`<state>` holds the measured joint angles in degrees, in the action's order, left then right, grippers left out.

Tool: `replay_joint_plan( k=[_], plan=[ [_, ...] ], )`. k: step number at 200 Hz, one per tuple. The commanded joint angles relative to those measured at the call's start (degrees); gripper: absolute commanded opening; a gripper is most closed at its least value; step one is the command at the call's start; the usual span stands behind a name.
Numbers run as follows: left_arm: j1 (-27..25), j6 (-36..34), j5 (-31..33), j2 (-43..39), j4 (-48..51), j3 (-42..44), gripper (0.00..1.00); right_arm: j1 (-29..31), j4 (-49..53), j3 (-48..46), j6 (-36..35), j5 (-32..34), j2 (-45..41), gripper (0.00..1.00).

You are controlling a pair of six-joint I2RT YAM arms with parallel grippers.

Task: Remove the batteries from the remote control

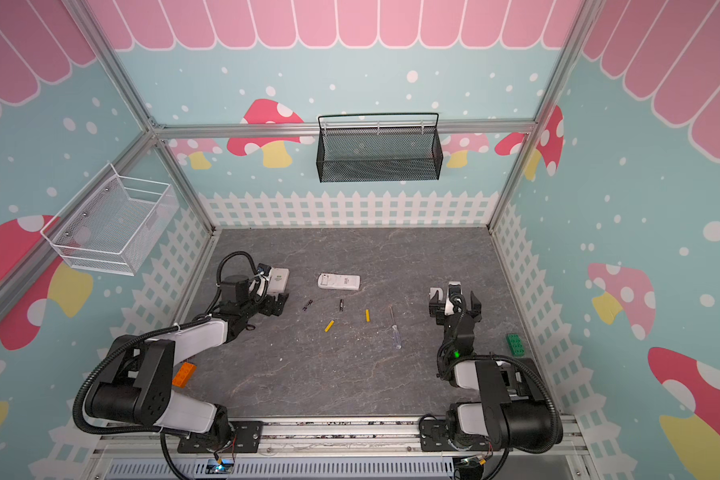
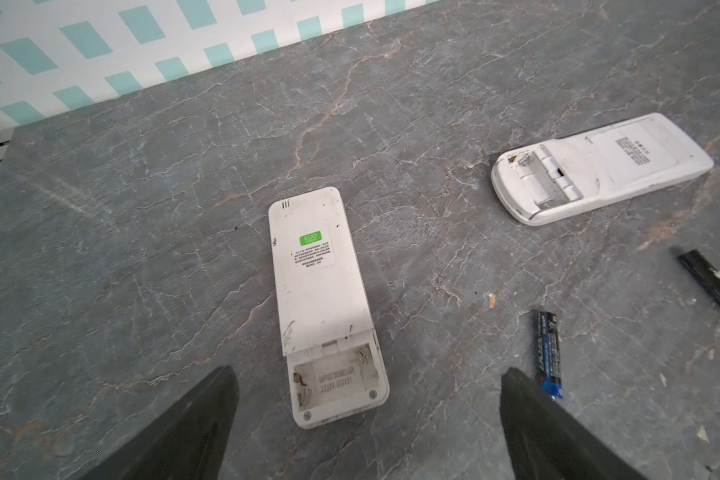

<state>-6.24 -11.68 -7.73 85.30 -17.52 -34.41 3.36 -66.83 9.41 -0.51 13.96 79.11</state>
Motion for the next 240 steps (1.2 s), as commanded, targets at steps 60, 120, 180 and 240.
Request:
replay_joint_plan(
  k=[60,120,180,240],
  plan=[
    [6.70,10.65,-0.29,3.82,-8.78,-2.05,0.99,-1.17,-9.42,1.76,-0.05,-4.16,8.47,0.99],
    [8.25,11.32,-3.70,4.26,-8.34,-2.65,0.99,-3.36,-7.80,2.10,1.62,-6.28,7.87,0.99],
    [8.28,9.53,-8.95,1.36,-16.77,3.56,0.99,-3.36,-7.70,2.19,1.63,-6.24,7.86,0.99],
    [6.93,11.33,0.12,-0.33,-33.05,13.42,0.99,-3.33,-7.71,2.19,1.65,-6.30,7.82,0.99]
  ],
)
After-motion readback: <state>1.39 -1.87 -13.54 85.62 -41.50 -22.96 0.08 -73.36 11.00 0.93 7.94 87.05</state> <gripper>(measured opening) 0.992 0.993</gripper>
